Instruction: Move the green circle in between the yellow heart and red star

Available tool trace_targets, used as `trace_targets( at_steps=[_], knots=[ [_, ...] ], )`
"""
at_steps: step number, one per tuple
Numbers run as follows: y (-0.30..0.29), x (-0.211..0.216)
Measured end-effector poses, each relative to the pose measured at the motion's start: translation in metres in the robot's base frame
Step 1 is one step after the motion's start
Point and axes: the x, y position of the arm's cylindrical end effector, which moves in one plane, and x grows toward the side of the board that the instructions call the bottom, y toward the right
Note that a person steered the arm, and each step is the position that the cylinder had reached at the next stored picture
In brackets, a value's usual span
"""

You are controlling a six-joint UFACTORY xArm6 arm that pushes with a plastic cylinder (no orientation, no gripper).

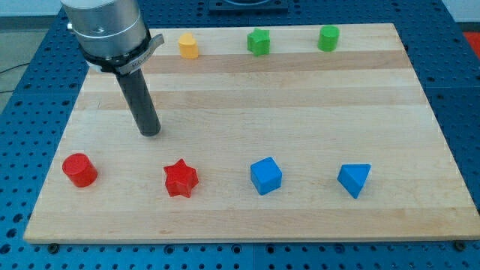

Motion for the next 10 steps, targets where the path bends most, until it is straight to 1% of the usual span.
trace_targets(
  at_steps=[3, 4, 5, 7, 8, 9, 10],
  knots=[
    [0.000, 0.000],
    [0.025, -0.010],
    [0.072, -0.017],
    [0.079, -0.018],
    [0.115, -0.016],
    [0.133, -0.027],
    [0.136, -0.025]
  ],
)
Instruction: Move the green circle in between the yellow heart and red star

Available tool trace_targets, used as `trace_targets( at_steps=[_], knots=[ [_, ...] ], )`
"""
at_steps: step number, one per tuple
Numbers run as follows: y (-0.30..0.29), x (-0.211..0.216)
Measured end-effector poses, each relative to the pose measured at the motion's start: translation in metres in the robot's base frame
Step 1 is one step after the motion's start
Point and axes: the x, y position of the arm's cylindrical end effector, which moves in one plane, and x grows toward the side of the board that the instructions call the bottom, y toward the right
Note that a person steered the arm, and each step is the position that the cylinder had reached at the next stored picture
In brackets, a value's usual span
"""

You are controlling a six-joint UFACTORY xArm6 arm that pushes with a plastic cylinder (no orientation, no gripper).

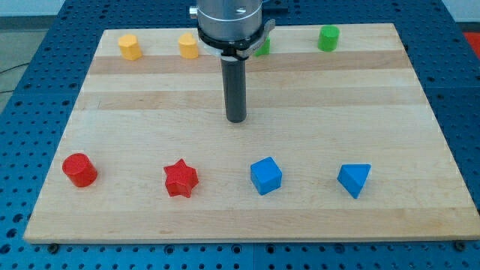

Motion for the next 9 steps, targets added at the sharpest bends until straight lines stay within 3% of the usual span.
trace_targets(
  at_steps=[1, 2, 3, 4, 5, 6, 7, 8, 9],
  knots=[
    [-0.047, 0.020],
    [-0.047, 0.020],
    [-0.004, -0.015],
    [0.143, -0.047],
    [0.230, -0.103],
    [0.231, -0.176],
    [0.198, -0.207],
    [0.068, -0.144],
    [0.028, -0.077]
  ],
)
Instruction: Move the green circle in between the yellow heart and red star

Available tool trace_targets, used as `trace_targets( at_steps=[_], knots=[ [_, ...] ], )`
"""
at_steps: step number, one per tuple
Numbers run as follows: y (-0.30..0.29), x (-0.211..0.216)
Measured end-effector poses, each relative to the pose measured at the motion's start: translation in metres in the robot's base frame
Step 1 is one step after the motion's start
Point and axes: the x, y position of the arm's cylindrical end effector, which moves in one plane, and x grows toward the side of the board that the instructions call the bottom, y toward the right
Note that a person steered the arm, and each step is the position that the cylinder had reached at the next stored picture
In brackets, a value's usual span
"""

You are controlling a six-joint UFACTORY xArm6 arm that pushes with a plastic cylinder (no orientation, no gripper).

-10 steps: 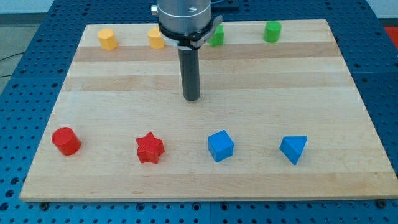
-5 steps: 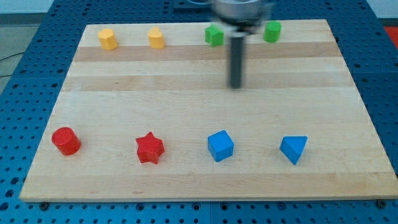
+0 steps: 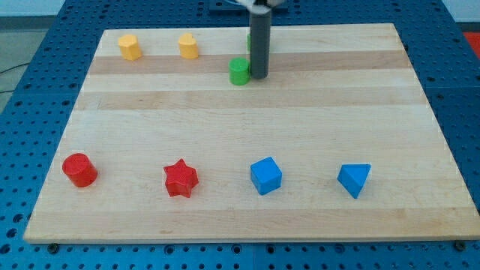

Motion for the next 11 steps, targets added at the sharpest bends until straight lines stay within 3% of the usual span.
trace_targets(
  at_steps=[1, 2, 4, 5, 6, 9, 10, 11],
  knots=[
    [0.000, -0.004],
    [0.026, -0.035],
    [-0.098, -0.031],
    [-0.121, -0.024],
    [-0.088, 0.036],
    [-0.095, -0.006],
    [-0.181, 0.018],
    [-0.209, 0.062]
  ],
)
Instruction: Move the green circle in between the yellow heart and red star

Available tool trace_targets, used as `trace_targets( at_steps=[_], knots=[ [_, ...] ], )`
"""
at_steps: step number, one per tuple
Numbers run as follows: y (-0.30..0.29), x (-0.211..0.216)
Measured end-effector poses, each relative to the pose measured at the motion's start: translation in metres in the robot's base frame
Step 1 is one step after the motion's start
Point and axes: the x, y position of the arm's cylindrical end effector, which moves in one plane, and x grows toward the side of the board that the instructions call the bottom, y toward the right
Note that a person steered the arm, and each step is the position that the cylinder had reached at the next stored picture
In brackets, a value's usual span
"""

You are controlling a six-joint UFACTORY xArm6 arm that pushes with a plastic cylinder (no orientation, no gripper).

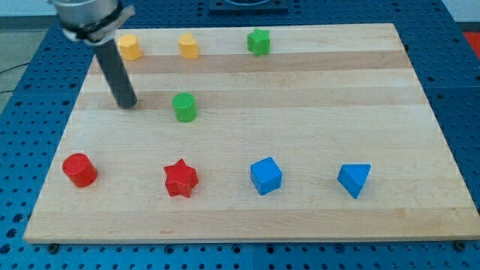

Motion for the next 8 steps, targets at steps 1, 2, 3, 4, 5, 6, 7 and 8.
trace_targets(
  at_steps=[1, 2, 3, 4, 5, 6, 7, 8],
  knots=[
    [0.048, 0.001],
    [0.054, -0.005],
    [0.054, -0.012],
    [0.054, -0.013],
    [0.054, -0.015],
    [0.054, -0.016],
    [0.054, -0.016],
    [0.050, -0.016]
  ],
)
